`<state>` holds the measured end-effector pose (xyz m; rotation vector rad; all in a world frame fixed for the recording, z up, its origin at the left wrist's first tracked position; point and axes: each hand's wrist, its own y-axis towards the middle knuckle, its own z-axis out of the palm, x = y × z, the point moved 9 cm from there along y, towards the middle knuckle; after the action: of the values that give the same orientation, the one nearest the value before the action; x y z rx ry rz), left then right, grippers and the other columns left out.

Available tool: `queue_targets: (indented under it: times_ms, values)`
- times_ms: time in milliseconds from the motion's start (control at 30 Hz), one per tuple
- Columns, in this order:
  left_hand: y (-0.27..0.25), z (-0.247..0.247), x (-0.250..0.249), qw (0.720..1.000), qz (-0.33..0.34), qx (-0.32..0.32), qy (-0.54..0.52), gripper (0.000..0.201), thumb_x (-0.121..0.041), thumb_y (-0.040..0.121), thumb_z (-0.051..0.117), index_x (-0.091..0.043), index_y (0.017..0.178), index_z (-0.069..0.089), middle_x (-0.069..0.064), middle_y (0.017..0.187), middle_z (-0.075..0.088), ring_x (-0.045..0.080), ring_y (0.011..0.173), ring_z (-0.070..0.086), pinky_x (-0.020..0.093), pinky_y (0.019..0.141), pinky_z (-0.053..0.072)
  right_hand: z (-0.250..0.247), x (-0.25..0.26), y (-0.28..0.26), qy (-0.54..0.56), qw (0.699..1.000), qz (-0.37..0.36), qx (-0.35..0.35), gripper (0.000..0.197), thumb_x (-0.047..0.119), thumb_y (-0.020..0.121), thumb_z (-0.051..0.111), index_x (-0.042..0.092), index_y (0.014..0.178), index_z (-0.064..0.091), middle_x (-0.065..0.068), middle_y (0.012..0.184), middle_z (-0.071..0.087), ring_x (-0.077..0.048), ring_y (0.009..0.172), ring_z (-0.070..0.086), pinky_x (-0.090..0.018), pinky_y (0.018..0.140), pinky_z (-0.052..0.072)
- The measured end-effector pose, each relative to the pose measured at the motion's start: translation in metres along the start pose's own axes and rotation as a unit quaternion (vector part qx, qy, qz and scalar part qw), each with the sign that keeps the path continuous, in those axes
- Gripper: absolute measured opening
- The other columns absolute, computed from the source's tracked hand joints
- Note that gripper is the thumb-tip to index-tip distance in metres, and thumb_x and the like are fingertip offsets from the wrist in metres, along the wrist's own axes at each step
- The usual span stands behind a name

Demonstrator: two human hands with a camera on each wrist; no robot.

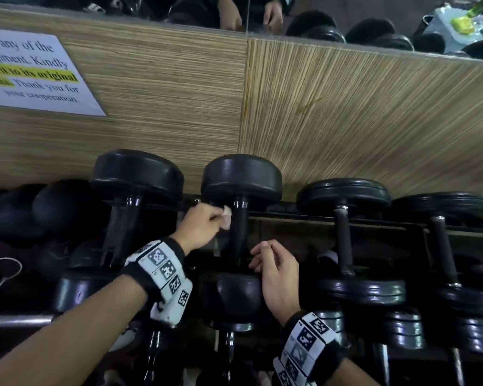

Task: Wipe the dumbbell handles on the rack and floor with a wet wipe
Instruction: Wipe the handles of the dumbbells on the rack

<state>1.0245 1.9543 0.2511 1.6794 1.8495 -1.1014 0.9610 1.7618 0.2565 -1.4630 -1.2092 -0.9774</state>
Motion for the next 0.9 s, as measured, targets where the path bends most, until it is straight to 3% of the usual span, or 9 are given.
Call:
queue_targets:
  times_ms: [100,200,300,433,567,667,733,800,900]
  values:
    - [0.009,-0.007,-0.01,1.0,0.012,-0.014,-0.007,0.033,-0.011,0.098,0.059,-0.019,0.066,0.065,-0.019,0.057,0.058,-0.007,0.059,0.055,0.015,0.066,0.037,0.0,-0.001,0.0,-0.002,1.0,0.001,-0.001,0.033,0.016,0.104,0.05,0.012,0.076,0.067,-0.009,0.065,0.065,-0.012,0.061,0.061,-0.028,0.063,0.049]
    - [-0.013,0.023,0.0,0.992,0.031,0.111,0.047,0.03,-0.005,0.095,0.059,-0.015,0.068,0.067,-0.027,0.049,0.057,-0.016,0.057,0.054,0.006,0.061,0.035,0.0,-0.003,0.0,-0.002,1.0,-0.002,-0.001,0.034,0.016,0.104,0.05,0.014,0.075,0.067,-0.006,0.064,0.065,-0.014,0.062,0.062,-0.028,0.063,0.048]
    - [-0.035,0.048,0.02,0.979,0.038,0.196,0.046,0.036,-0.014,0.095,0.062,-0.026,0.061,0.064,-0.02,0.058,0.063,-0.007,0.062,0.057,0.013,0.068,0.042,0.0,-0.003,0.001,-0.007,1.0,-0.006,-0.001,0.033,0.014,0.103,0.05,0.014,0.075,0.067,-0.005,0.065,0.066,-0.015,0.063,0.063,-0.027,0.062,0.049]
    - [-0.009,0.033,0.024,0.988,-0.008,0.116,-0.101,0.049,-0.003,0.095,0.06,-0.026,0.052,0.062,-0.011,0.055,0.061,-0.002,0.054,0.052,0.019,0.061,0.041,-0.001,-0.003,0.001,0.002,1.0,-0.004,-0.006,0.033,0.009,0.102,0.05,0.01,0.075,0.067,-0.007,0.065,0.065,-0.013,0.062,0.062,-0.024,0.062,0.048]
    - [0.012,0.008,0.006,0.986,0.003,0.0,-0.164,0.033,-0.001,0.098,0.055,-0.01,0.066,0.059,-0.001,0.062,0.054,-0.005,0.048,0.046,0.009,0.055,0.036,-0.001,-0.004,0.0,0.006,1.0,-0.003,-0.01,0.033,0.008,0.102,0.05,0.01,0.074,0.067,-0.007,0.064,0.065,-0.011,0.061,0.06,-0.023,0.062,0.047]
    - [0.003,0.029,0.02,0.988,-0.005,0.051,-0.143,0.028,-0.001,0.099,0.053,-0.005,0.071,0.056,0.004,0.066,0.059,-0.003,0.056,0.049,0.013,0.063,0.041,-0.001,-0.006,0.001,0.004,1.0,-0.003,-0.007,0.033,0.009,0.102,0.05,0.013,0.074,0.068,-0.005,0.064,0.065,-0.012,0.062,0.062,-0.023,0.062,0.047]
    - [-0.014,0.054,0.038,0.987,0.005,0.138,-0.078,0.033,0.0,0.097,0.055,-0.009,0.065,0.056,-0.004,0.063,0.059,0.002,0.063,0.05,0.023,0.068,0.042,0.0,-0.006,0.001,0.002,1.0,-0.005,-0.004,0.033,0.009,0.102,0.051,0.013,0.074,0.068,-0.005,0.064,0.066,-0.012,0.062,0.062,-0.023,0.062,0.047]
    - [-0.025,0.068,0.049,0.981,-0.001,0.19,-0.048,0.033,-0.002,0.096,0.058,-0.007,0.063,0.057,-0.011,0.063,0.056,0.0,0.066,0.049,0.022,0.069,0.04,0.0,-0.006,0.002,-0.001,1.0,-0.008,-0.004,0.033,0.01,0.102,0.051,0.014,0.074,0.068,-0.006,0.065,0.066,-0.012,0.062,0.062,-0.024,0.062,0.047]
    - [-0.016,0.064,0.046,0.977,-0.039,0.165,-0.126,0.028,0.004,0.096,0.055,-0.004,0.071,0.063,-0.008,0.066,0.061,-0.001,0.063,0.051,0.014,0.062,0.04,0.001,-0.006,0.001,0.005,1.0,-0.009,-0.004,0.032,0.018,0.099,0.05,0.015,0.073,0.067,-0.004,0.064,0.065,-0.011,0.062,0.062,-0.023,0.062,0.047]
